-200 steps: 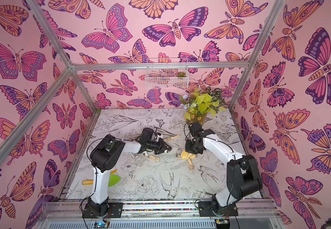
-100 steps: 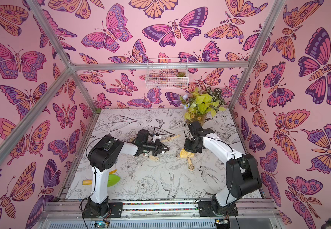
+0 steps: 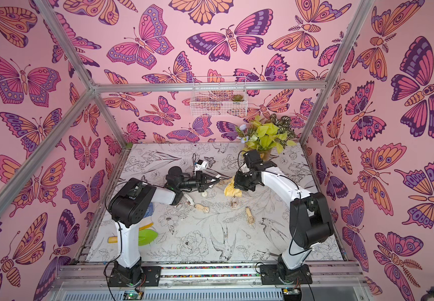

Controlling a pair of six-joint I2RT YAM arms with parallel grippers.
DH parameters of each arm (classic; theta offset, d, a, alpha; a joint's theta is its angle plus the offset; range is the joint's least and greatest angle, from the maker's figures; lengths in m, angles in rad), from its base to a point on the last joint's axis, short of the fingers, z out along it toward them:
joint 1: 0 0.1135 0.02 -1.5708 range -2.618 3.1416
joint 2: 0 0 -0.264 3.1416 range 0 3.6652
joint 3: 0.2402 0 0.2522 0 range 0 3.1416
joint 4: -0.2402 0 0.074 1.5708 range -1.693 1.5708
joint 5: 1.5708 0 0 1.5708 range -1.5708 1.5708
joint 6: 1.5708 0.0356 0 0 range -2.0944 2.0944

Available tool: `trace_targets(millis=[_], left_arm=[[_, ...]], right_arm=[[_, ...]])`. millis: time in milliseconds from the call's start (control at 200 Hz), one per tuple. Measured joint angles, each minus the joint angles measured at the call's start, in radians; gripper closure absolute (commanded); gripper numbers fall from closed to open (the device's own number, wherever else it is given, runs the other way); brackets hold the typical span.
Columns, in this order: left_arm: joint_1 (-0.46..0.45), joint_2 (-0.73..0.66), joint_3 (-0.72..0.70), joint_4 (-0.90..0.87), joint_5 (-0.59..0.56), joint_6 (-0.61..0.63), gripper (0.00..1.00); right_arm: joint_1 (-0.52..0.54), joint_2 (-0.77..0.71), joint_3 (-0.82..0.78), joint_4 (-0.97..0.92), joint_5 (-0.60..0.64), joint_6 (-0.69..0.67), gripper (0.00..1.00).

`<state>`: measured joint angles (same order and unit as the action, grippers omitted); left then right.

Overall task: Wipe the watch dial
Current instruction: Pick up the watch at the center of the board, then wipe the dirt from the watch dial.

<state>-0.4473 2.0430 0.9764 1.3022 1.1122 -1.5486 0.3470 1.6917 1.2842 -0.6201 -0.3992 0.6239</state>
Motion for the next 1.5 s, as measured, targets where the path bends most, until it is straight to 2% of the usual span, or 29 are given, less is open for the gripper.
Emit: trace_targets(millis=[280, 666, 1046, 1497], left_arm=[[0.003, -0.117, 0.024, 0.065, 0.060, -0.098, 1.00], [0.024, -0.268, -0.116, 0.083, 0.122, -0.129, 1.00], [0.040, -0.280, -0.160, 0.085, 0.122, -0.116, 1.00], [0.081, -0.264, -0.189, 0.089, 0.113, -0.082, 1.00]], right_arm=[[0.000, 0.017, 0.000, 0.137, -0.104, 0.090, 1.00], [0.001, 0.017, -0.042, 0.376, -0.235, 0.239, 1.00], [0.061, 0.016, -0.043, 0.498, -0.331, 0.289, 1.00], [0.071, -0.044, -0.112, 0.606, -0.402, 0.319, 1.00]])
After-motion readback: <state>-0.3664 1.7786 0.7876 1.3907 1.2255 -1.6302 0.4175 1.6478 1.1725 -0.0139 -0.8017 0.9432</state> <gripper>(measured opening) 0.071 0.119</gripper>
